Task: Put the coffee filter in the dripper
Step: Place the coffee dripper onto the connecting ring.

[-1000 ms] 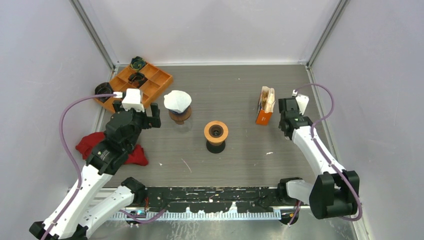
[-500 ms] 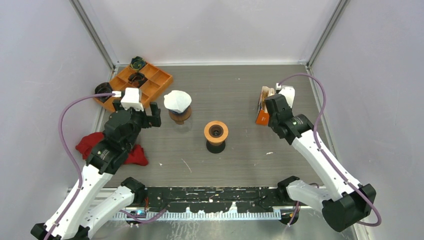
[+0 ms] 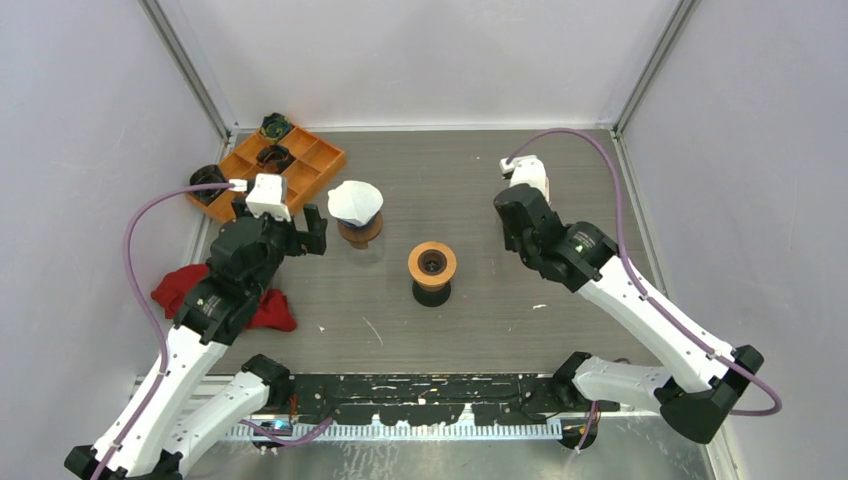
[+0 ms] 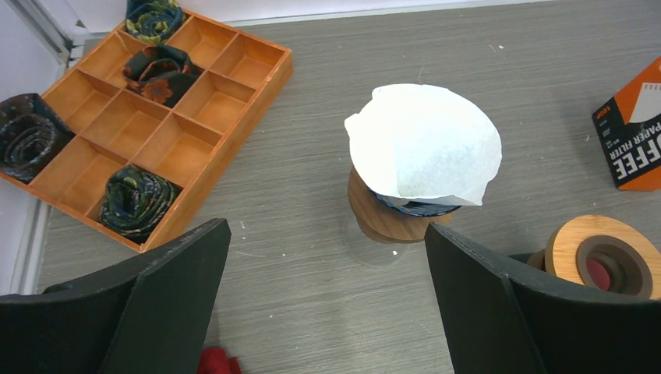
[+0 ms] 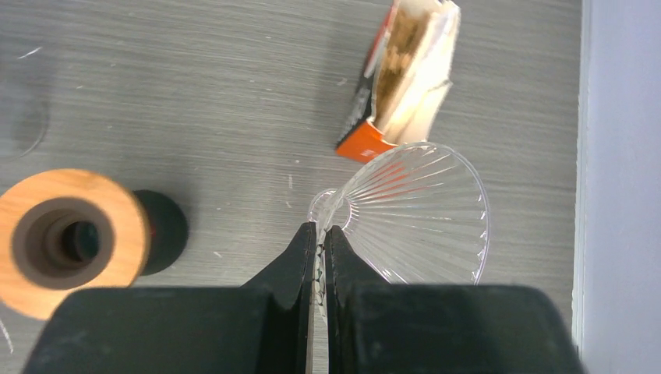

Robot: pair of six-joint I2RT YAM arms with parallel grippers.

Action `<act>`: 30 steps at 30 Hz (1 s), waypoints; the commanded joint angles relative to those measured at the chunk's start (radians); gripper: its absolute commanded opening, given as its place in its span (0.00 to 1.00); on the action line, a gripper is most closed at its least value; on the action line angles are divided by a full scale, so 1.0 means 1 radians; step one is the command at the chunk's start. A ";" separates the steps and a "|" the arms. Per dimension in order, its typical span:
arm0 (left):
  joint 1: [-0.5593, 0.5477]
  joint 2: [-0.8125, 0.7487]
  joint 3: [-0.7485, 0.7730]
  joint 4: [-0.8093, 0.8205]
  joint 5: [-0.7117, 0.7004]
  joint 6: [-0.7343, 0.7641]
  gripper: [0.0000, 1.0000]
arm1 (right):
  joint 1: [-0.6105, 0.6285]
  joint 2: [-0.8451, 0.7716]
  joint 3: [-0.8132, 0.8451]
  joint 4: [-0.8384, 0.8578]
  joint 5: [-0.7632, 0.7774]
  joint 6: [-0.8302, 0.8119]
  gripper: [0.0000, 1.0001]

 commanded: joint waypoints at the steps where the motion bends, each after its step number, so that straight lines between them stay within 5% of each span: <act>1: 0.029 0.005 0.035 0.038 0.100 -0.020 0.99 | 0.102 0.033 0.098 0.025 0.077 -0.058 0.01; 19: 0.048 0.028 0.023 0.047 0.189 -0.014 0.99 | 0.458 0.177 0.189 0.116 0.035 -0.227 0.01; 30: 0.048 0.035 -0.002 0.072 0.161 0.012 0.99 | 0.491 0.245 0.177 0.179 -0.046 -0.332 0.01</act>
